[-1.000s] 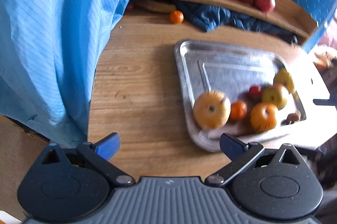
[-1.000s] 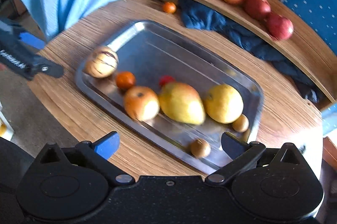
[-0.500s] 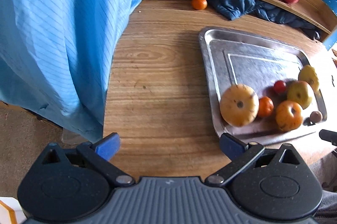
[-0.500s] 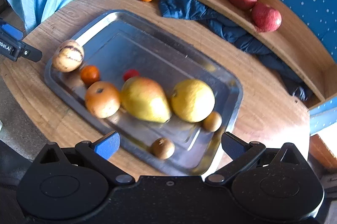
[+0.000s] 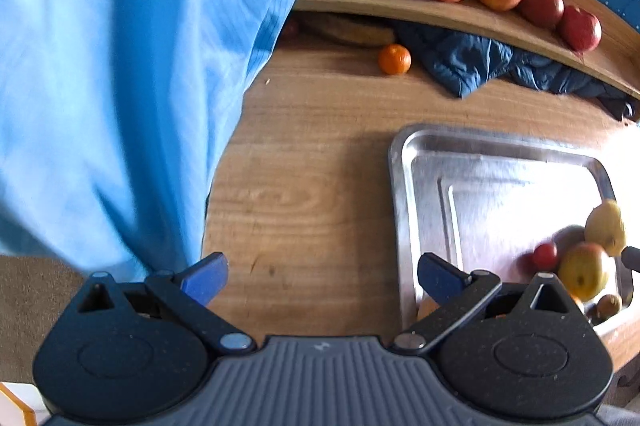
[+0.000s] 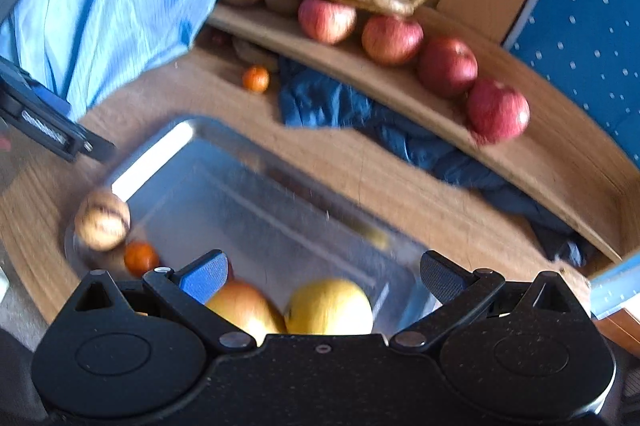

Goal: Organize fruits
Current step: 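Lift both open tools off the tray, then move the left tool toward another cherry tomato while the right tool approaches another tangerine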

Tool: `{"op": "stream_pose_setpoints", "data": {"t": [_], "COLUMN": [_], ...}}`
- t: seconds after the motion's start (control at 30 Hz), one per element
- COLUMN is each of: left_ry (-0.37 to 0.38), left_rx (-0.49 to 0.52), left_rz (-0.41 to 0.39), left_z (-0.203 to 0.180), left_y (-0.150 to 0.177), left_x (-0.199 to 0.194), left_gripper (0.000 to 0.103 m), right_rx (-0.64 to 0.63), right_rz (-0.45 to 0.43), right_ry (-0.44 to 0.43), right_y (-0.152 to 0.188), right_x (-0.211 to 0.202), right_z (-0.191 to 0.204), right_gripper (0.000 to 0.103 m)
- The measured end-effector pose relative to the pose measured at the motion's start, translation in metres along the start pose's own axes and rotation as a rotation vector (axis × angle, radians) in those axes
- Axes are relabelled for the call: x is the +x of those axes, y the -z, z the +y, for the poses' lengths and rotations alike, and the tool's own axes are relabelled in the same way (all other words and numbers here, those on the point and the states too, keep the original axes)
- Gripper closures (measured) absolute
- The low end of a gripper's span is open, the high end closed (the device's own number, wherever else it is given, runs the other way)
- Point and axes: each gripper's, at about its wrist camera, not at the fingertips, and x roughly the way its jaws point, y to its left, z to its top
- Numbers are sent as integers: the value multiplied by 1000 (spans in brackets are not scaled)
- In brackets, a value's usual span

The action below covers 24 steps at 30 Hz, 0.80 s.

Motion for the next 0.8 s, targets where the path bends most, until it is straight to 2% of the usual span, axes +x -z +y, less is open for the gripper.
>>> {"op": "stream_pose_setpoints", "data": {"t": [0.33, 0.5, 0.67, 0.8], "left_ry": [-16, -26, -51, -53], "left_rx": [-40, -76, -60, -32], "left_rz": [-62, -135, -221, -248], "left_z": [-8, -7, -7, -8], "left_y": [-33, -55, -75, -86], "left_x": [24, 38, 54, 67], "left_gripper": [1, 1, 1, 1], "right_rx": [-96, -143, -210, -204], "right_rz": [-77, -109, -148, -172], "right_ry": [-83, -116, -138, -171], "right_y": [-34, -51, -64, -74], "right_x": [24, 44, 64, 78], "right_z": [3, 9, 14, 14], "right_gripper": [1, 2, 13, 21]}}
